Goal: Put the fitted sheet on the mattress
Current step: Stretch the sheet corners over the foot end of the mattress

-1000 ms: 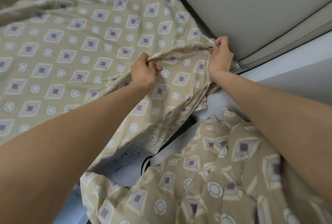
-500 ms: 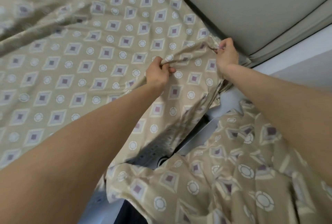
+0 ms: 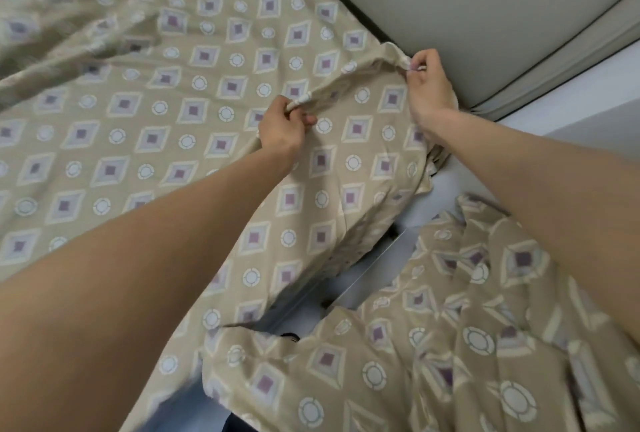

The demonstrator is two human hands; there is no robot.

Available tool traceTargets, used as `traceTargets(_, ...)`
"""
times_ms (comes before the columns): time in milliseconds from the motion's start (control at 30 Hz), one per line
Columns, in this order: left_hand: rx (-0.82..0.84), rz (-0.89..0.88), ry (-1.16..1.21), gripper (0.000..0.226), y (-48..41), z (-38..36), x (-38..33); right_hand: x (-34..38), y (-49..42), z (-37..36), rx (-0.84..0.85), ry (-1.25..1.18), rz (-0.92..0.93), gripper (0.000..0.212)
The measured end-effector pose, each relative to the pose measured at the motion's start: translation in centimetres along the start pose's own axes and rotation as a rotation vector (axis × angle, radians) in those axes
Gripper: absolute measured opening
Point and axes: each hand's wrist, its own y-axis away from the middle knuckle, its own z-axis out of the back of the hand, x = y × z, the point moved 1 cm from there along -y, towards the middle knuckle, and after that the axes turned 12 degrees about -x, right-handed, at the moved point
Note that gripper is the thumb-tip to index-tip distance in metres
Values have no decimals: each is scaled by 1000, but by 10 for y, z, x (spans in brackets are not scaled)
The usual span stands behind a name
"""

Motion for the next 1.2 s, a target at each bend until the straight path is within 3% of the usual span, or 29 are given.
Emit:
traceTargets(167, 98, -40, -170, 11, -2, -9, 10, -9, -7, -18, 84, -29, 37, 15)
traceTargets(333, 177, -105, -166, 48, 2, -15, 2, -1, -20, -25, 118, -33, 111, 15)
traceTargets(433, 232, -118, -143, 64, 6, -18, 1, -10, -21, -27, 274, 58, 119, 15)
traceTargets(500, 231, -183, -218, 68, 14, -18, -1, -19, -17, -22, 324, 148, 102, 26)
traceTargets(633, 171, -325, -334, 65, 25, -27, -2, -32, -12, -5, 14, 269, 78, 28)
traceTargets(700, 163, -377, -360, 57, 27, -36, 0, -42, -10, -2, -60, 304, -28, 33)
traceTargets(867, 257, -471, -564, 47, 30, -53, 3, -60, -21, -10, 131, 208, -433, 51)
traceTargets(1000, 339, -495, -719, 58, 20, -64, 5, -62, -36, -23, 166, 82, -505, 53)
traceTargets(1200, 382, -532, -636, 70, 18, -57, 21, -73, -27, -29, 153, 56, -554, 56)
